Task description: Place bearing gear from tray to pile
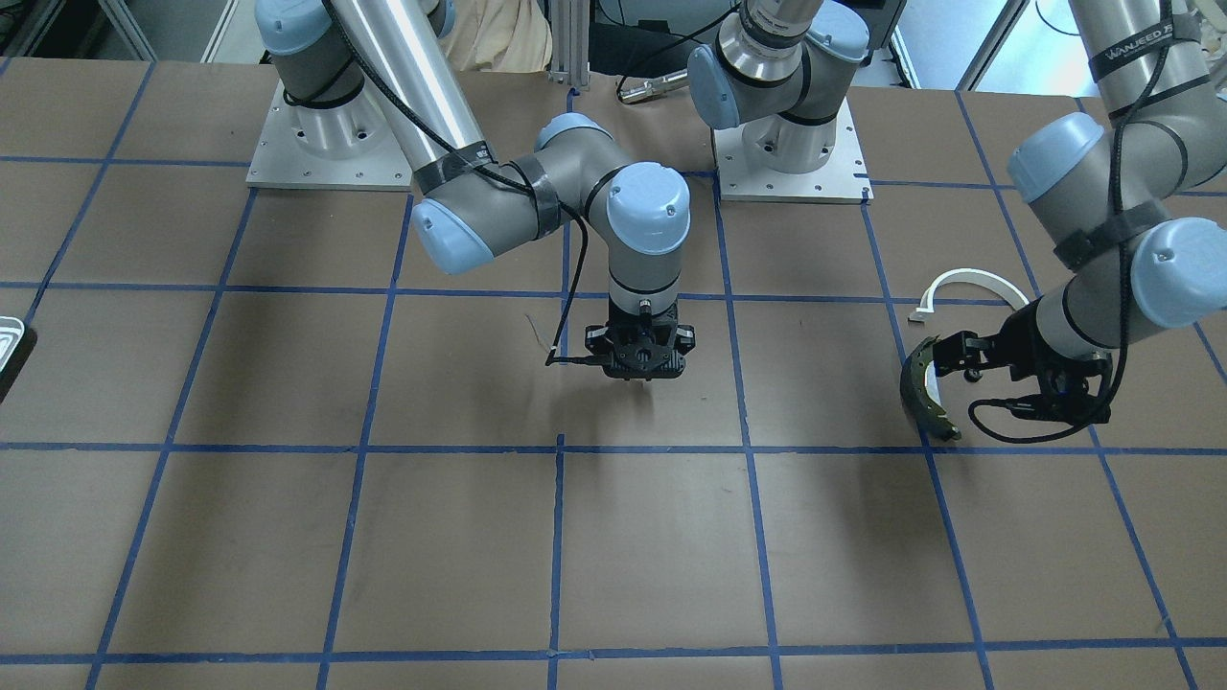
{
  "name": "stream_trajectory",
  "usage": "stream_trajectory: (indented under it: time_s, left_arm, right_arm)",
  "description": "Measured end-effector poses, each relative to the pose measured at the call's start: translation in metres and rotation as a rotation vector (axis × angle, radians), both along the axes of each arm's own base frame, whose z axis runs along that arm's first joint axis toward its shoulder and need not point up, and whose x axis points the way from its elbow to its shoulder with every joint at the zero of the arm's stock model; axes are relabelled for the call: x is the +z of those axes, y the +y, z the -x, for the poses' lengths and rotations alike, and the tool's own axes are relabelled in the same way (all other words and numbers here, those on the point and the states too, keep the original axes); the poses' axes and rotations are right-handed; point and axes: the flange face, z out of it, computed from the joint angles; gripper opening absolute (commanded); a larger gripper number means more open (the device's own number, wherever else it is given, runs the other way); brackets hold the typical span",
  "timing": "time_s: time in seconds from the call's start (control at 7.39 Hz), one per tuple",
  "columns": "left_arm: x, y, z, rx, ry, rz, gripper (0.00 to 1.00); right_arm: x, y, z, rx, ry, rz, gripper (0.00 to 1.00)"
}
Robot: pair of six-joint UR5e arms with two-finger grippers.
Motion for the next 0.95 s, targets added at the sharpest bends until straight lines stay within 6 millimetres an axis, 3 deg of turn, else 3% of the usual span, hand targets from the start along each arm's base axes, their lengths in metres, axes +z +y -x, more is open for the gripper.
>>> stream_trajectory:
  time_s: [0.27, 0.54, 0.81, 0.95]
  left_arm:
    - [0.009, -0.005, 0.05, 0.052, 0.006, 0.013, 1.0]
    - [0.011, -0.008, 0.094, 0.106, 0.017, 0.027, 1.0]
    - [0.004, -0.01, 0.139, 0.161, 0.009, 0.025, 1.0]
    - [-0.001, -0.011, 0.175, 0.169, -0.004, 0.037, 1.0]
  right_arm:
    - [0.003, -0.007, 0.003, -0.003, 0.043, 0.059, 1.0]
    - [0.025, -0.03, 0.031, 0.025, 0.06, 0.111, 1.0]
    - [0.083, -0.058, 0.101, -0.001, 0.082, 0.105, 1.0]
    - [0.121, -0.065, 0.146, -0.036, 0.095, 0.088, 1.0]
